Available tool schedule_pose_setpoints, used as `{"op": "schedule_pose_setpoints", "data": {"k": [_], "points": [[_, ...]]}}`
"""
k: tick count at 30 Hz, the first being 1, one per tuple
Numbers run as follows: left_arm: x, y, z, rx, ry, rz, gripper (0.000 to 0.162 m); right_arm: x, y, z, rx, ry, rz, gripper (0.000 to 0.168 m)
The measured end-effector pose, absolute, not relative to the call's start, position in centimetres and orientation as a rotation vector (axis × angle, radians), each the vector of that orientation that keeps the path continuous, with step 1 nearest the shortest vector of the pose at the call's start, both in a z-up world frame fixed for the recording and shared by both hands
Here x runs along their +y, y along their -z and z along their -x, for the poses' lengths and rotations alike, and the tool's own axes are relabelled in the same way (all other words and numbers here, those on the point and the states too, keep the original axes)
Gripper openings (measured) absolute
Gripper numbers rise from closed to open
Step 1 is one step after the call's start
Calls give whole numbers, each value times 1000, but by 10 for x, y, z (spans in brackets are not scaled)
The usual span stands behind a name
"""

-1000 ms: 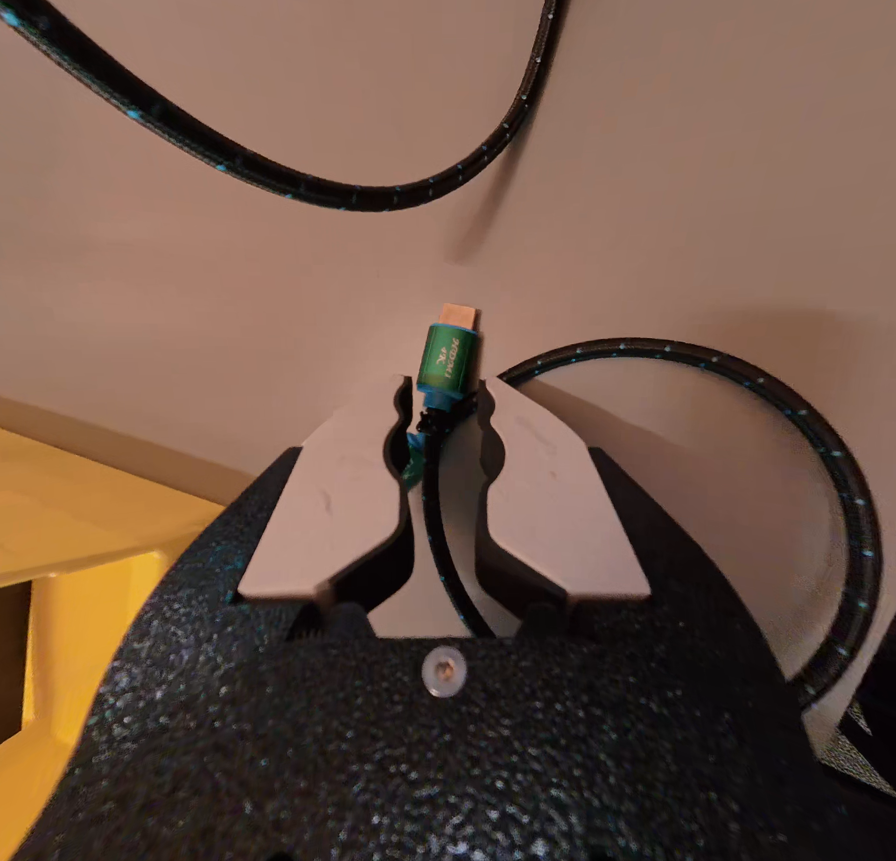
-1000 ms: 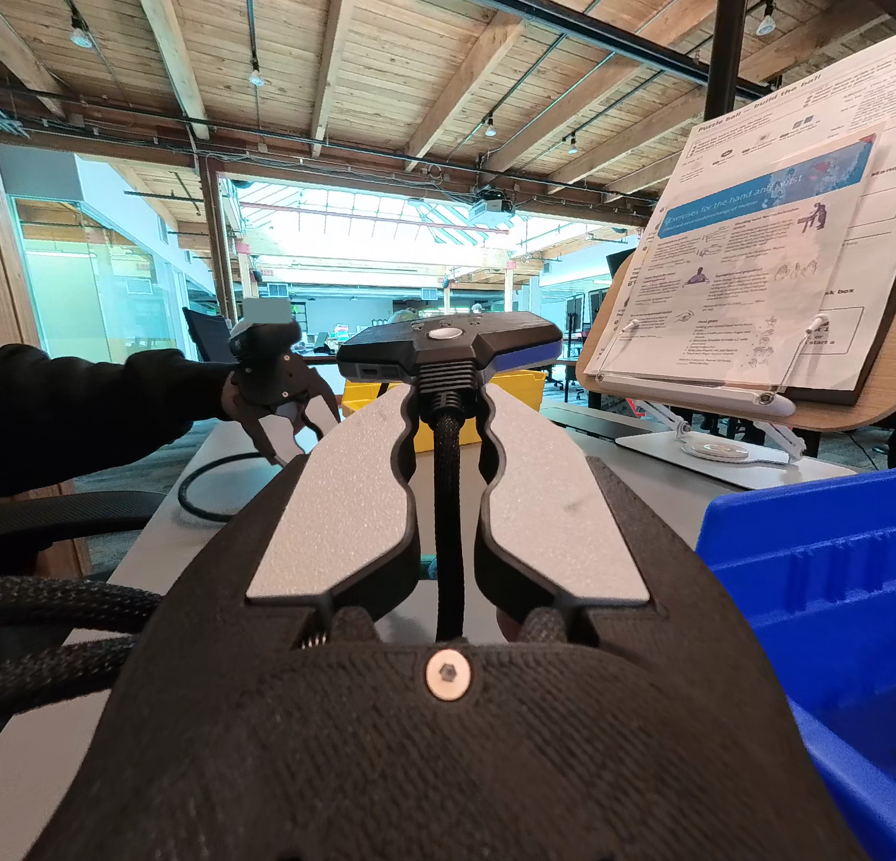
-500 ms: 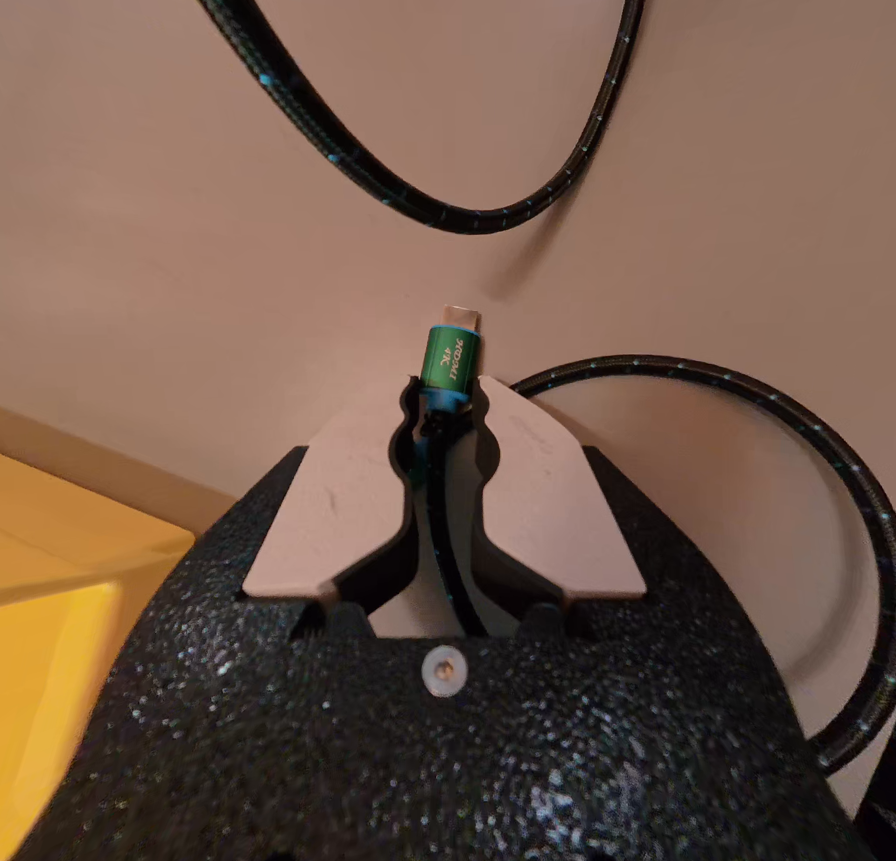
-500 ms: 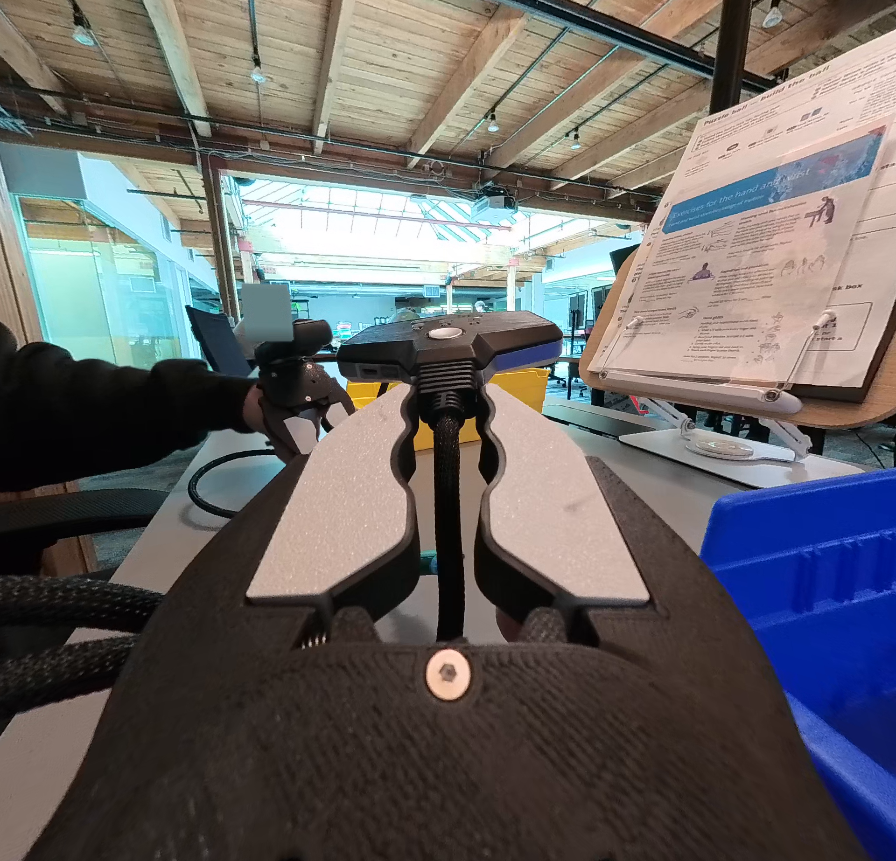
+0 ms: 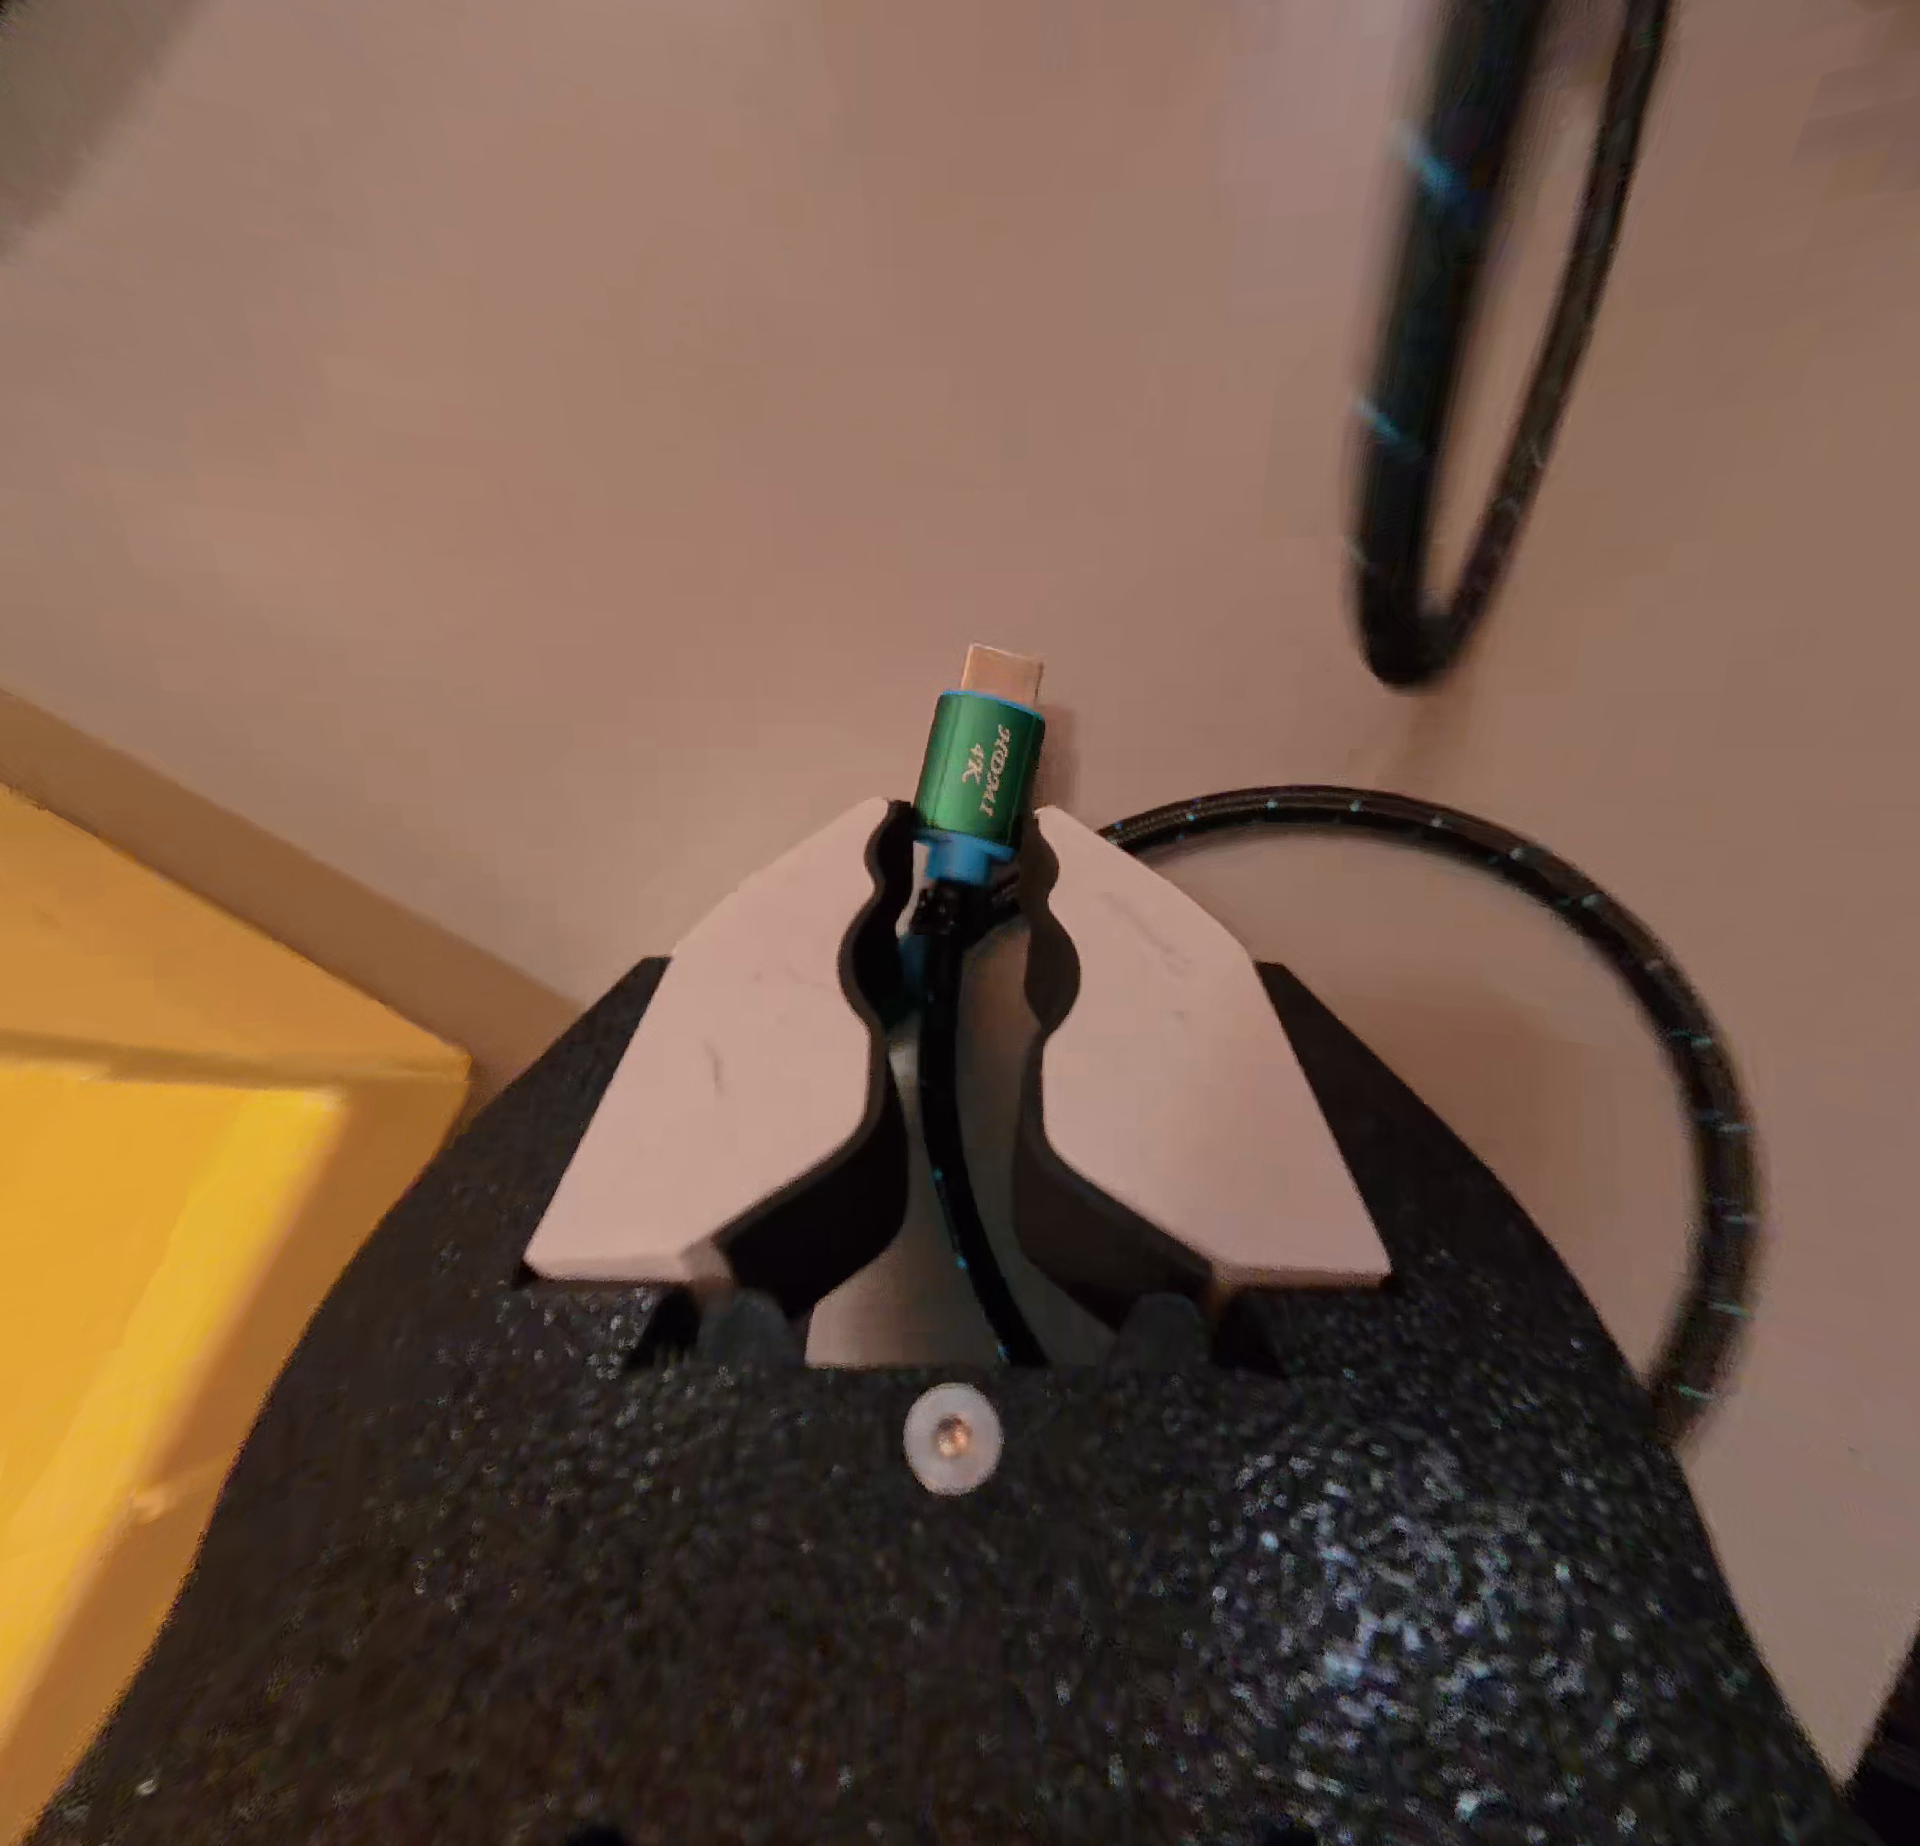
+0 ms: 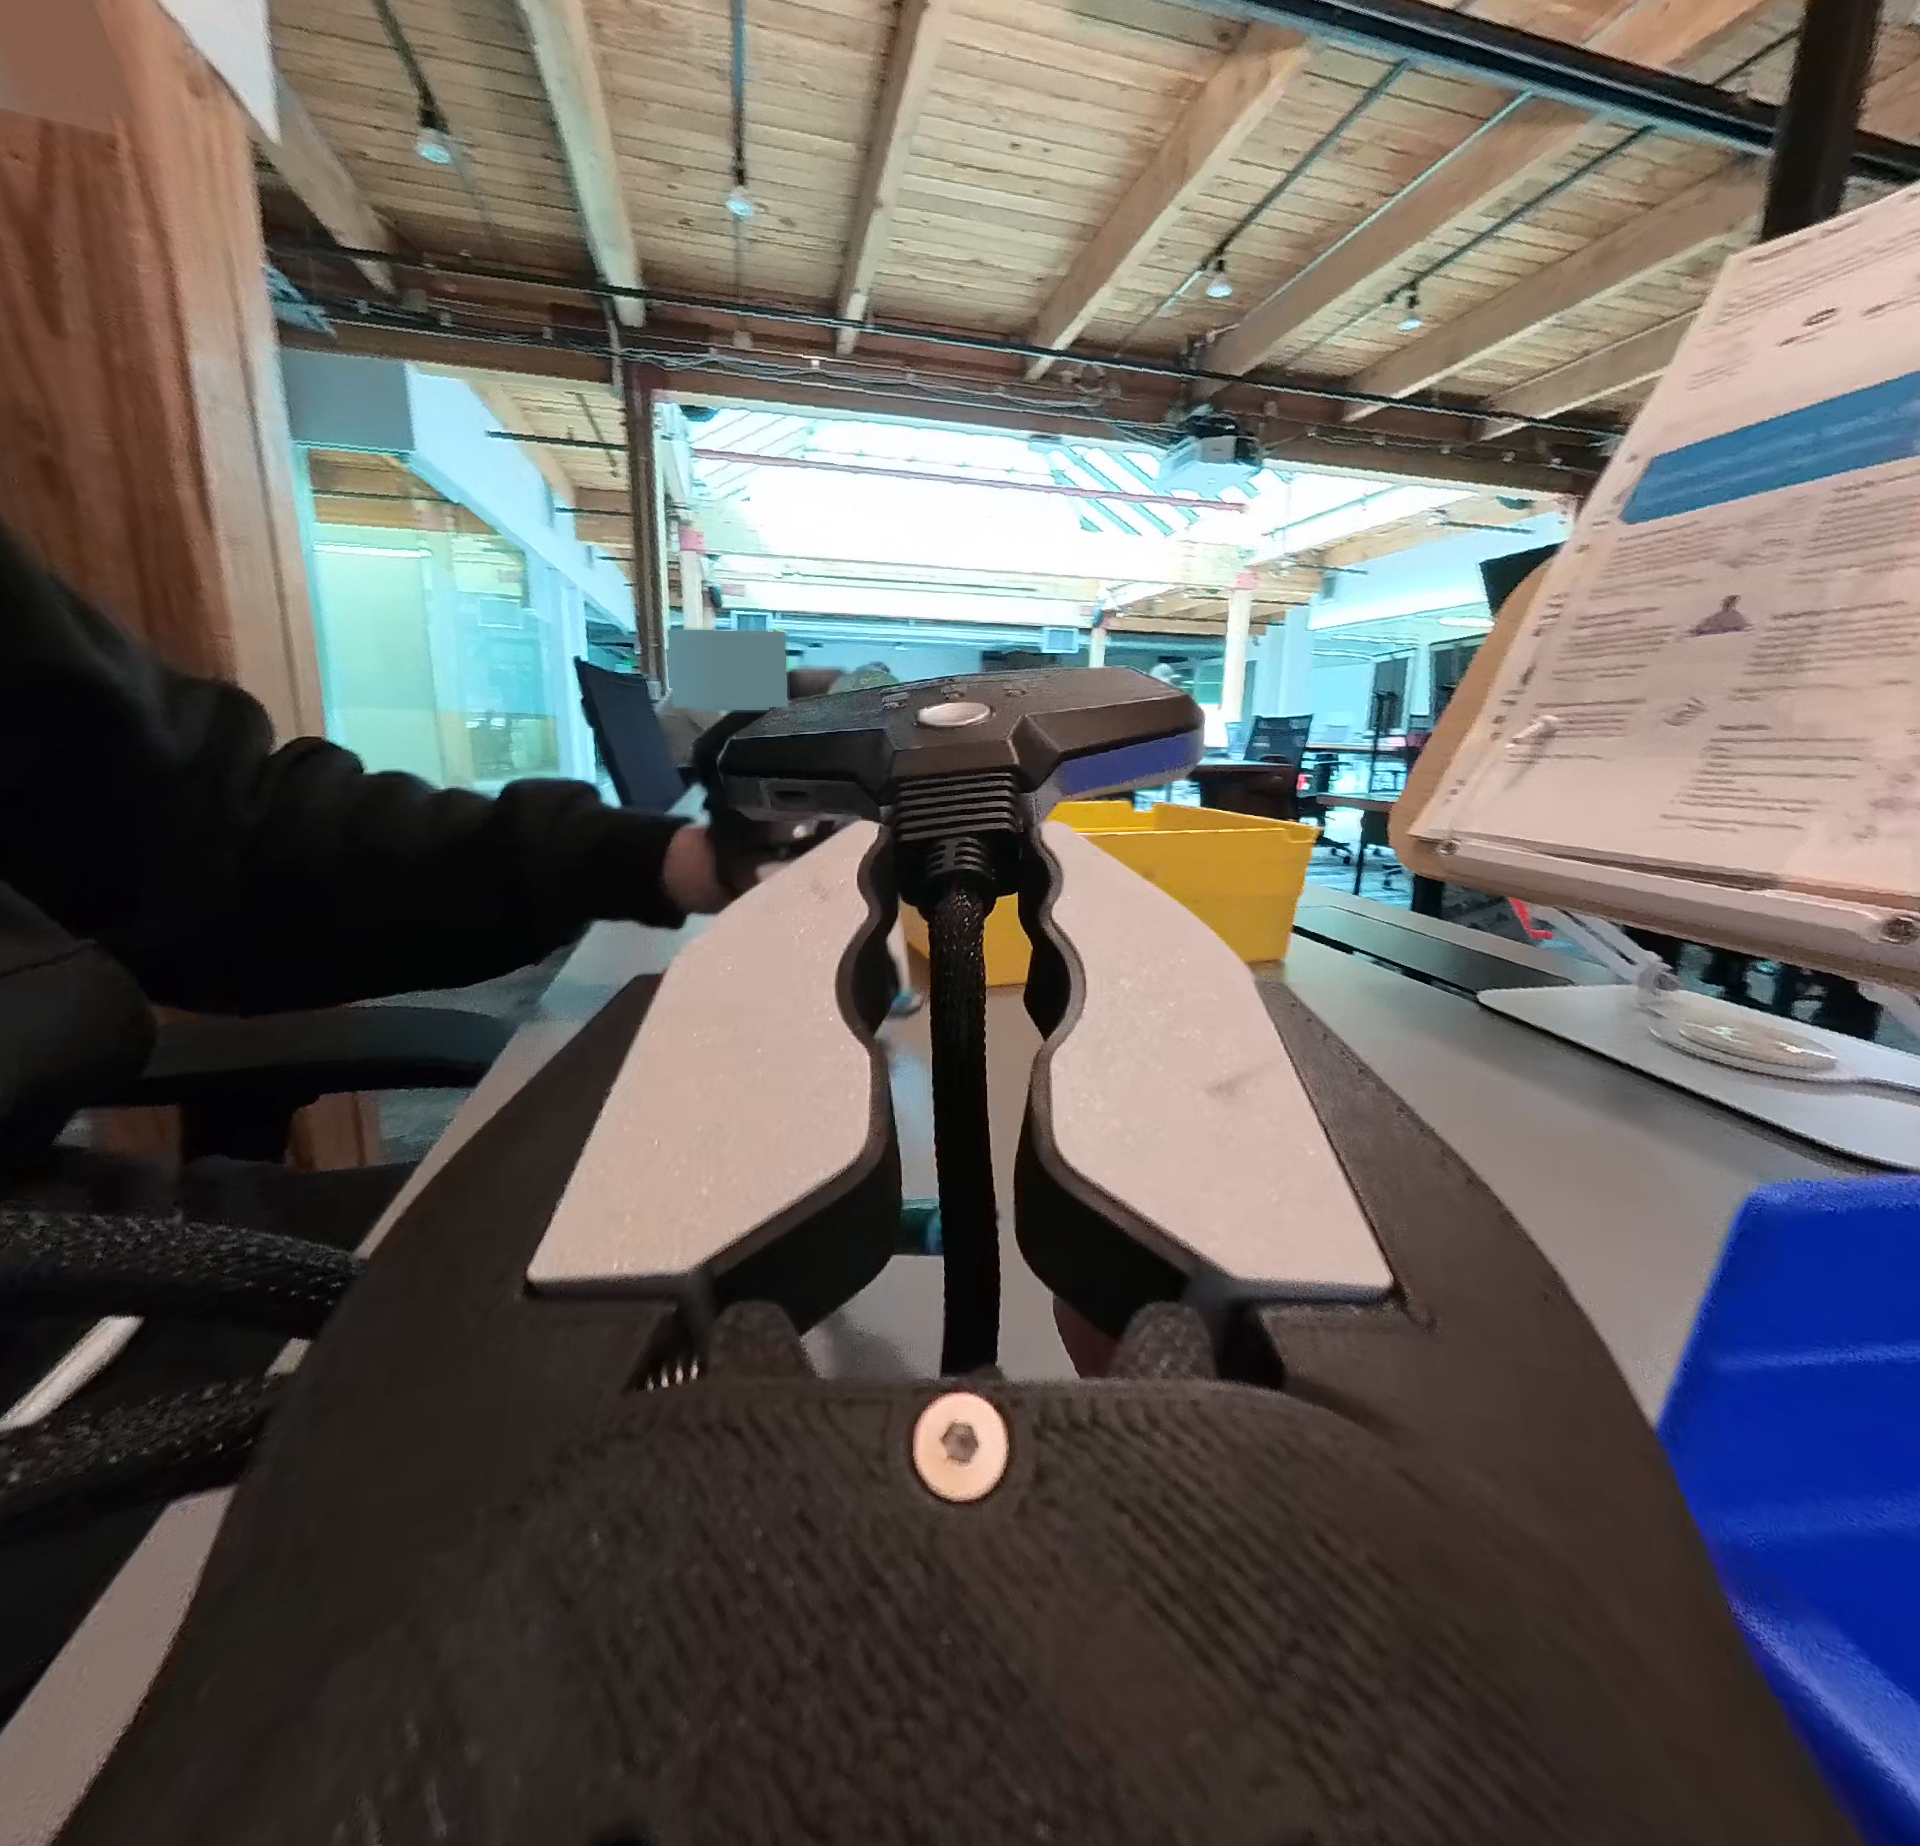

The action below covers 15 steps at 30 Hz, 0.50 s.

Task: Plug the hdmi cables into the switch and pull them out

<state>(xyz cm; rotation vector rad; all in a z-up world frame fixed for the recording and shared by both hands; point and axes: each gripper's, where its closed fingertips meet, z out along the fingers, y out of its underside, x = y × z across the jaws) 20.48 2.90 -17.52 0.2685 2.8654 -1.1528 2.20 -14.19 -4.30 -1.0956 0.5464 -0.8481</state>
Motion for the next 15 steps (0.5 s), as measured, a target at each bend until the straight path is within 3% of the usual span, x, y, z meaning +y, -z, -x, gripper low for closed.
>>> {"op": "schedule_pose_setpoints", "data": {"k": [4, 11, 15], "points": [[34, 117, -219, 2884, 1344, -236, 19, -137, 41, -19, 507, 826, 1103, 22], [30, 1, -224, 2749, 1213, -434, 19, -126, 42, -15, 454, 764, 1132, 22], [11, -32, -178, 2867, 1097, -672, 19, -126, 44, -17, 466, 771, 1143, 23]]}}
